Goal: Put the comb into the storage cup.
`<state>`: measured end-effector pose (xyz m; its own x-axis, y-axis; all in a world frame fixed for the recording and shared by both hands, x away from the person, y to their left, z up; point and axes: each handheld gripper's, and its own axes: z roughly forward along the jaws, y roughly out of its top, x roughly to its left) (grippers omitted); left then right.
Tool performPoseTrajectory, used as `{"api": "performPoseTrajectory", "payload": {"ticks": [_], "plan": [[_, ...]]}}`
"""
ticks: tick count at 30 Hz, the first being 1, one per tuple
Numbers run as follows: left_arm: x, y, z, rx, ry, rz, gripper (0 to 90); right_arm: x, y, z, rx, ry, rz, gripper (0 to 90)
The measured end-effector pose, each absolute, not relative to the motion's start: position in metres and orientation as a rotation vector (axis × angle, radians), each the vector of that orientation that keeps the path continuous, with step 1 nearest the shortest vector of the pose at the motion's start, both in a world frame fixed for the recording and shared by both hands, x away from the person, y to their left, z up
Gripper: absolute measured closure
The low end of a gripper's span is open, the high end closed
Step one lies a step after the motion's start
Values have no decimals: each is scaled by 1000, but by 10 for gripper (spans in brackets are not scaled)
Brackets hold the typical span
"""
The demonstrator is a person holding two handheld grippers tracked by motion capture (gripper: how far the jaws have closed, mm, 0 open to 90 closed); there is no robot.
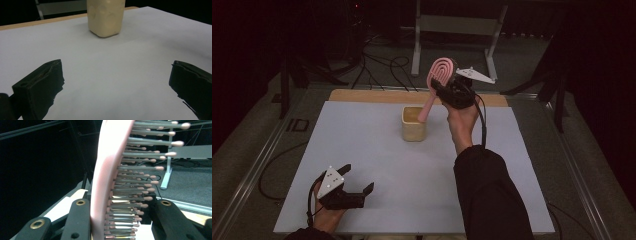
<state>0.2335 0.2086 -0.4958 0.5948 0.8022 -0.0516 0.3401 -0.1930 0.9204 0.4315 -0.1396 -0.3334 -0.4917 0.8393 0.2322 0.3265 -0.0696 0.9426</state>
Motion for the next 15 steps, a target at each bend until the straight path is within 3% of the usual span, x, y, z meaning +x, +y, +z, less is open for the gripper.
{"api": "performPoseTrajectory", "payload": {"ticks": [15], "plan": [[233, 208, -496, 1783, 933, 555, 2, 436, -139, -346, 1316, 1719, 1607, 636]]}}
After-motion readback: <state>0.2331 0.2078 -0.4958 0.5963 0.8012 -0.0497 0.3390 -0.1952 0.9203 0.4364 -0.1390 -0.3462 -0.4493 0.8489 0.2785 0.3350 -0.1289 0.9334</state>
